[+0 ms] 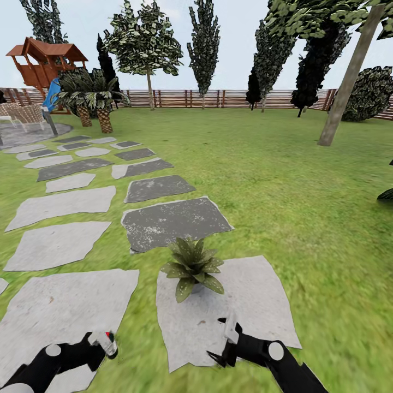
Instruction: Pick up the pesticide atomizer in the garden and spray insectifuge to fully cover both potted plants in the garden.
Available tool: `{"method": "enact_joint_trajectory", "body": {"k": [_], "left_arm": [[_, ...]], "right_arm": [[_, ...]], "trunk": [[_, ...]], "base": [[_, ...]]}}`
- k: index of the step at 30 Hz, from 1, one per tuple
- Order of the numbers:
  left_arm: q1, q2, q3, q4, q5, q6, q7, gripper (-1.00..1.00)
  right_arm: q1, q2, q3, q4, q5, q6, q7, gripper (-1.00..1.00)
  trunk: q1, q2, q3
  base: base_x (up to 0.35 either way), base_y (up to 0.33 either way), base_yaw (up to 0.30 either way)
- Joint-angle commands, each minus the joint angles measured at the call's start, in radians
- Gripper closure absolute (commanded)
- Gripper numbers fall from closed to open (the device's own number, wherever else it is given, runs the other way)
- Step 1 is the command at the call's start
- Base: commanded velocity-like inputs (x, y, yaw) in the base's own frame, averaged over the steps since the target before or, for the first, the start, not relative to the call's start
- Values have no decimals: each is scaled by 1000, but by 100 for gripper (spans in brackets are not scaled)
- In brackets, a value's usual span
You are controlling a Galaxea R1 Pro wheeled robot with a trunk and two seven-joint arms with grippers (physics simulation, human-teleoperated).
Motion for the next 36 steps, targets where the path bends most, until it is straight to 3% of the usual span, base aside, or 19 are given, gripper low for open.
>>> {"method": "enact_joint_trajectory", "body": {"k": [1,2,3,4,5,6,7,8,9,11,13,14,16,26,36], "left_arm": [[11,-3,93,25,0,-8,89,100],[22,-3,142,40,3,-10,149,100],[44,-4,210,61,8,-14,232,100],[59,-5,251,74,13,-16,284,100],[77,-8,303,87,24,-24,358,100],[86,-14,331,93,34,-39,402,100],[95,-27,363,98,52,-72,465,100],[99,-38,377,100,67,-90,504,100],[102,-54,390,101,92,-107,564,100],[105,-76,398,110,144,-122,669,100],[106,-100,400,140,178,-131,742,100],[106,-107,399,155,182,-132,756,100],[123,-115,390,243,185,-136,767,100],[164,-117,394,278,195,-162,770,100],[168,-118,390,279,191,-166,769,100]], "right_arm": [[1,-38,-3,15,7,-8,-35,-100],[2,-60,-11,42,6,-9,-51,-100],[2,-85,-37,108,4,-10,-74,-100],[3,-95,-67,163,3,-12,-92,-100],[3,-105,-140,251,2,-14,-133,-100],[3,-108,-201,308,2,-17,-173,-100],[3,-112,-297,385,3,-27,-257,-100],[3,-115,-348,425,3,-39,-322,-100],[3,-119,-400,472,4,-66,-432,-100],[3,-121,-438,540,2,-111,-628,-100],[3,-114,-451,618,0,-160,-803,-100],[3,-110,-453,643,-1,-185,-854,-100],[4,-67,-456,683,4,-282,-937,-100],[5,-36,-457,689,3,-303,-952,-100],[5,-28,-458,689,0,-303,-954,-100]], "trunk": [[0,0,-1],[0,0,-1],[0,0,-1],[0,0,-1],[0,0,-1],[0,0,-1],[0,0,-1],[0,0,-1],[0,0,-1],[0,0,-1],[0,0,-1],[0,0,-1],[0,0,-1],[0,0,-1],[0,0,-1]], "base": [[0,0,0],[0,0,0],[0,0,0],[0,0,0],[0,0,0],[0,0,0],[0,0,0],[0,0,0],[0,0,0],[0,0,0],[0,0,0],[0,0,0],[0,0,0],[-104,46,0],[-172,249,144]]}}
